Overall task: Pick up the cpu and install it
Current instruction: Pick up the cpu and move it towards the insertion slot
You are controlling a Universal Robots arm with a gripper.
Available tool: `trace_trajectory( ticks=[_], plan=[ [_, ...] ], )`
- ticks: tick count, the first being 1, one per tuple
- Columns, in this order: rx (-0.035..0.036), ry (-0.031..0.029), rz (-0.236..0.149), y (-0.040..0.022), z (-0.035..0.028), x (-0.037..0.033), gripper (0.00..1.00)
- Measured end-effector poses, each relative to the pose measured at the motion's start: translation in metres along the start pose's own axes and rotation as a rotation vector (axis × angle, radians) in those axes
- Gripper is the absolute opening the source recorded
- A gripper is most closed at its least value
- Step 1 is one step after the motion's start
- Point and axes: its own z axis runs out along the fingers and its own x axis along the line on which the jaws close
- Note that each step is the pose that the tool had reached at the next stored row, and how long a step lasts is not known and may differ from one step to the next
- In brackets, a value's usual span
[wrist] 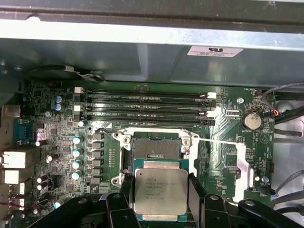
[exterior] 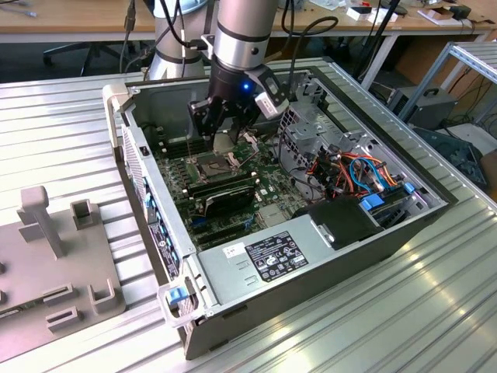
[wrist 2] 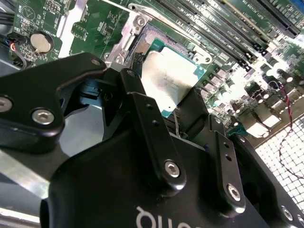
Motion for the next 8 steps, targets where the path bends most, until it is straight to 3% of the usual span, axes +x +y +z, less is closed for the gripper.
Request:
trace_trajectory(
  ticks=[8],
  plan=[
    [0.0001,0.0001,0.000,0.0028,0.0014,0.0022,0.55]
  ],
)
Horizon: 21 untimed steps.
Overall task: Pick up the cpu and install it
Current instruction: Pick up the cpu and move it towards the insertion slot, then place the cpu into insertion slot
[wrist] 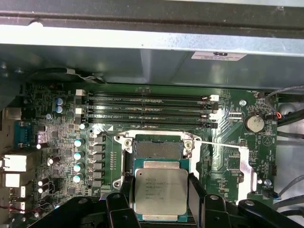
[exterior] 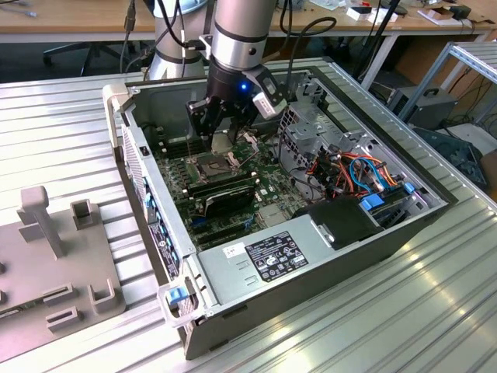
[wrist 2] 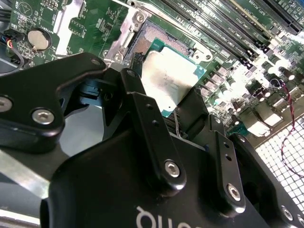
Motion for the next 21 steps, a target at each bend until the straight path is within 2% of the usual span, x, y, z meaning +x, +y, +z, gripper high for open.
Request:
trace_trajectory(
  ticks=[7,18,19,21],
  plan=[
    [0.0000,0.0000,0.000,0.0034,0.0001,-0.0001,0.55],
    [-0.0001,0.0003,0.000,0.0043,0.0001,-0.0002,0.55],
    [0.0001,0.0004,0.003,0.0043,0.0001,-0.0002,0.55],
    [0.0000,-0.0002,0.040,0.0043,0.0004,-0.0002,0.55]
  ],
)
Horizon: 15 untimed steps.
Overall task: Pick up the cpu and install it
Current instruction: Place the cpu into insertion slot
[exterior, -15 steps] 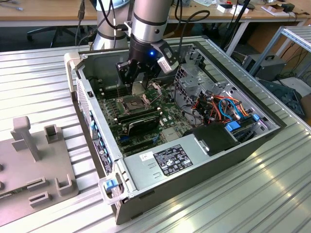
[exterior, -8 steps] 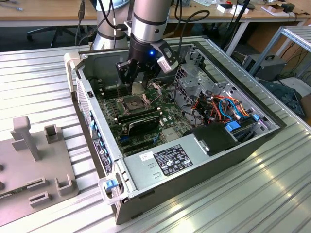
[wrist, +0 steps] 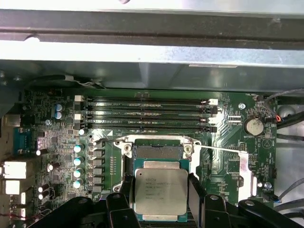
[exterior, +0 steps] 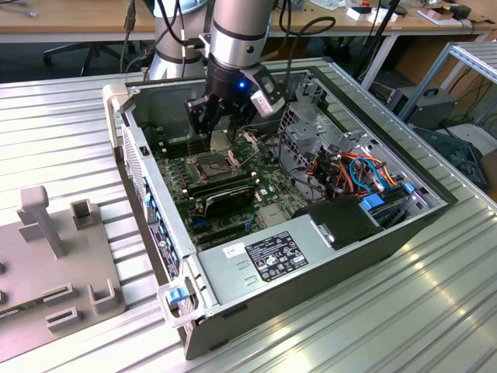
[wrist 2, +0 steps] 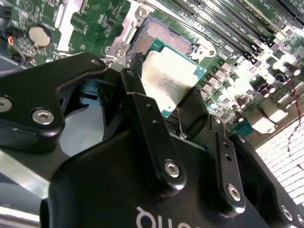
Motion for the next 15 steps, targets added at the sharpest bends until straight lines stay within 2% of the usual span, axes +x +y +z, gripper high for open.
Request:
trace_trajectory(
  ticks=[10,11,15],
  plan=[
    [0.0006,-0.0029,0.203,-0.0001,0.0019,0.0000,0.55],
    [0.0007,-0.0031,0.215,-0.0001,0.0019,0.0000,0.55],
    [0.0006,-0.0032,0.219,-0.0001,0.0019,0.0000,0.55]
  ],
)
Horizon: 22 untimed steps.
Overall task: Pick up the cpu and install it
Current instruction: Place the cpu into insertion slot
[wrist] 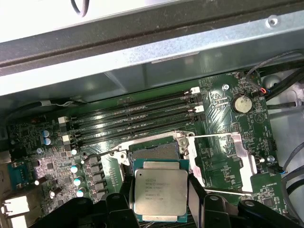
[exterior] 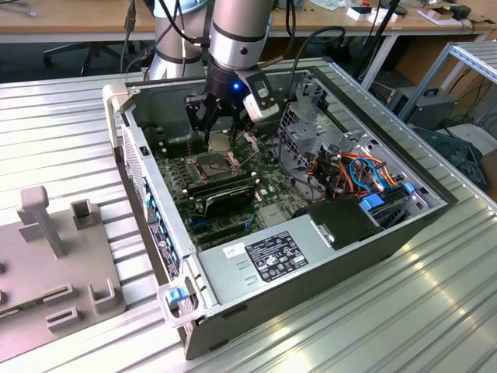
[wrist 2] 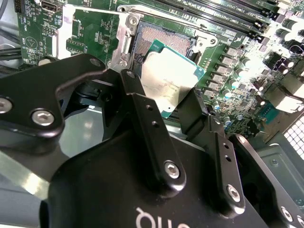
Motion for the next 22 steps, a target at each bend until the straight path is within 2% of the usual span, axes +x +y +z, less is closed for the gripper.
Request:
trace_trajectory(
  ticks=[13,17,20,22],
  plan=[
    [0.0000,-0.0001,0.009,0.0000,0.0000,0.0000,0.55],
    [0.0001,-0.0007,0.049,0.0000,0.0003,0.0000,0.55],
    [0.0003,-0.0015,0.110,0.0000,0.0005,0.0000,0.55],
    [0.0003,-0.0018,0.122,0.0000,0.0006,0.0000,0.55]
  ],
)
